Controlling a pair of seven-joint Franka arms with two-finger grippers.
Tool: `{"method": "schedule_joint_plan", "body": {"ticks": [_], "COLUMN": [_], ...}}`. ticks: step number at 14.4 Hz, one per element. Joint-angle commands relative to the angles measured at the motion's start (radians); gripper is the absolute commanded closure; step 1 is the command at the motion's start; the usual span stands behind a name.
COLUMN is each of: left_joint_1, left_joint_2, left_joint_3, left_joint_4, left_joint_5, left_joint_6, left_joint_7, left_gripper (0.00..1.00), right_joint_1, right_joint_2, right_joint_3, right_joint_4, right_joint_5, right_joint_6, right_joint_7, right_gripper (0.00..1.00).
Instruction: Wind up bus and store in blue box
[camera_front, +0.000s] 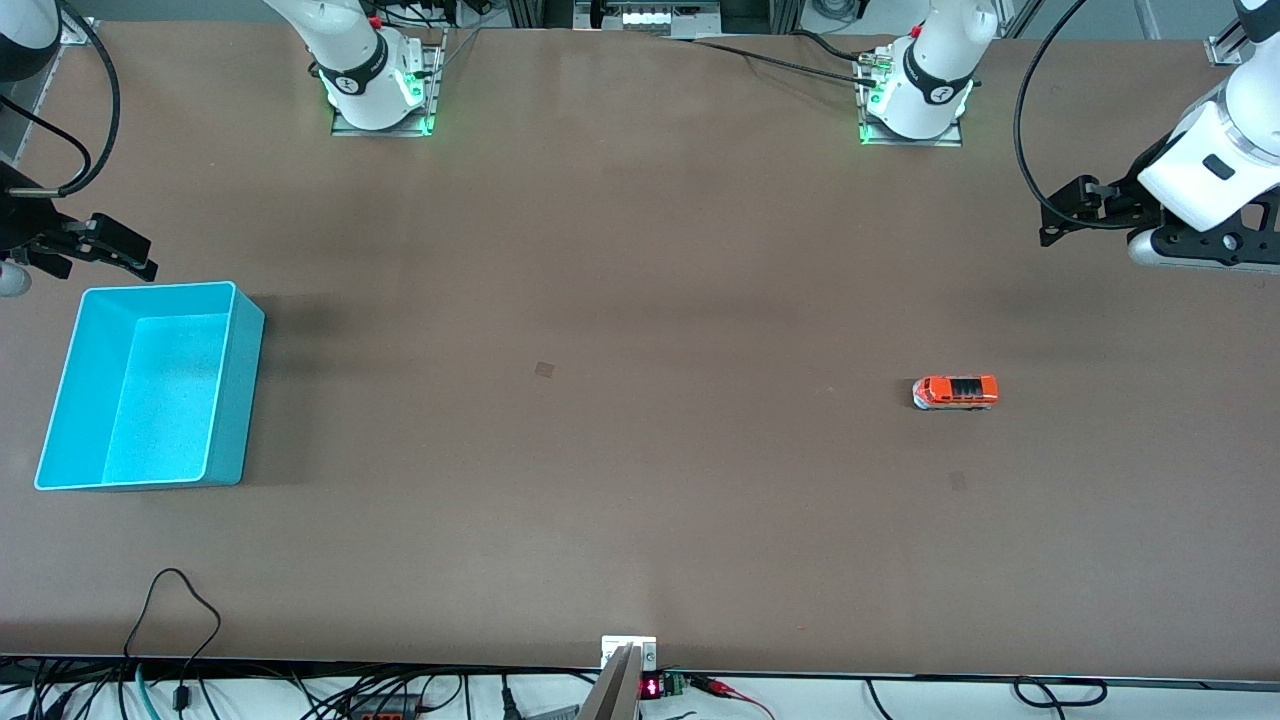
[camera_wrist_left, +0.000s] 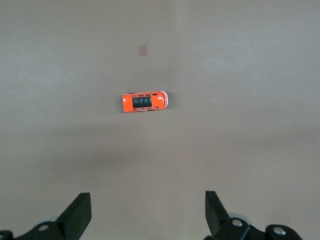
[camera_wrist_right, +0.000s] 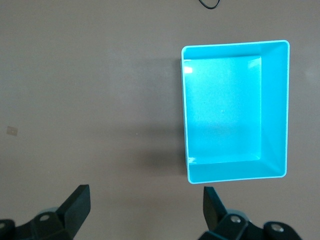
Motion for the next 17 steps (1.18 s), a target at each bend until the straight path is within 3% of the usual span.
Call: {"method": "schedule_joint_plan", "body": {"ticks": [1, 9, 17], "left_joint_1": [0.001, 0.007, -0.005], "left_joint_2": [0.012, 0.01, 0.01], "left_joint_3": [-0.003, -0.002, -0.005], "left_joint_4": [0.028, 0.029, 0.031], "left_joint_5": [-0.004, -0.005, -0.019], "left_joint_6": [-0.018, -0.059, -0.262], "left_joint_7": [0.02, -0.02, 0.027], "left_gripper": [0.0, 0.0, 0.0], "right_joint_1": [0.001, -0.002, 0.0], "right_joint_2": [-0.01, -0.007, -0.007], "right_joint_3": [0.002, -0.001, -0.001], "right_joint_4": [0.003, 0.003, 0.003], "right_joint_5": [-0.011, -0.015, -0.015], "right_joint_6": [-0.009, -0.006, 0.0], "right_joint_7": [-0.005, -0.008, -0.007], "right_gripper": [0.0, 0.0, 0.0]}}
